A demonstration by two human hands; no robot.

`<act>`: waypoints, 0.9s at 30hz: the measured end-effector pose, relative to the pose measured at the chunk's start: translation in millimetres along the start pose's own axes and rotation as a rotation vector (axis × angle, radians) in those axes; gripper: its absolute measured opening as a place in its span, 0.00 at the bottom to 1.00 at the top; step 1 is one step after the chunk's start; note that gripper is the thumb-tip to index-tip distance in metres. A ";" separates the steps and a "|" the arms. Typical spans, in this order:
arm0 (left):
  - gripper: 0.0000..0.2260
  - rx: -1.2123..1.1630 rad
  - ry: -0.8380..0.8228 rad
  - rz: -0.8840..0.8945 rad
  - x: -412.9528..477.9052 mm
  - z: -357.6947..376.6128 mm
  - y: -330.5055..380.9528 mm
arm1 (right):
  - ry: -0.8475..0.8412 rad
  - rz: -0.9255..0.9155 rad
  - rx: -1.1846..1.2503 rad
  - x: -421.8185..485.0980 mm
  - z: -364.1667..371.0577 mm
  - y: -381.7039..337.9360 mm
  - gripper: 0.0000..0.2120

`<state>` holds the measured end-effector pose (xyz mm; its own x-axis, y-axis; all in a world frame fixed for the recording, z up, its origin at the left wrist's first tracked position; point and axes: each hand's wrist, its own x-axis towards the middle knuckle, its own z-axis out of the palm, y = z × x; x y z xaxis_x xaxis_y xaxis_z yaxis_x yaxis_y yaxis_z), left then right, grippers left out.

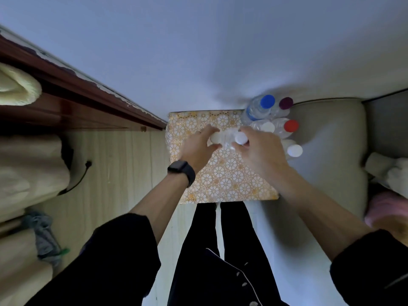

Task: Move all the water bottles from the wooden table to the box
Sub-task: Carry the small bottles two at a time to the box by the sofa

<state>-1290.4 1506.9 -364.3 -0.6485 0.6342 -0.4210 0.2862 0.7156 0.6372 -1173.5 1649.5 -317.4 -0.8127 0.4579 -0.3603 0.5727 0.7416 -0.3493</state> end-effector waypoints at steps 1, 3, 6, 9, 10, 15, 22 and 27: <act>0.17 -0.012 0.036 -0.001 11.0 -2.2 2.0 | 0.010 0.005 -0.019 13.5 -2.9 -0.5 0.18; 0.17 -0.030 0.091 -0.019 30.6 -5.8 6.2 | 0.021 0.018 -0.061 39.6 -6.6 -0.5 0.18; 0.17 -0.039 0.150 -0.023 56.5 -6.4 15.6 | 0.027 0.040 -0.124 69.7 -7.2 3.3 0.17; 0.16 -0.096 0.193 -0.035 71.5 -5.7 21.6 | 0.036 0.080 -0.104 86.8 -5.6 9.2 0.18; 0.16 -0.102 0.199 -0.033 73.1 -5.4 21.6 | 0.038 0.087 -0.105 90.2 -4.8 10.6 0.19; 0.16 -0.054 0.202 -0.016 70.1 -5.4 21.6 | 0.003 0.083 -0.081 94.8 -4.4 11.6 0.20; 0.17 0.058 0.191 -0.016 66.9 2.0 21.4 | -0.033 0.065 -0.015 91.0 -12.8 10.4 0.21; 0.26 0.125 0.010 -0.023 52.1 -19.8 37.7 | -0.047 0.010 -0.036 63.3 -41.5 7.4 0.25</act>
<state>-1327.3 1561.1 -349.4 -0.6631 0.6143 -0.4278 0.3561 0.7615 0.5415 -1225.1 1704.2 -306.9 -0.8005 0.4429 -0.4039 0.5761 0.7545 -0.3144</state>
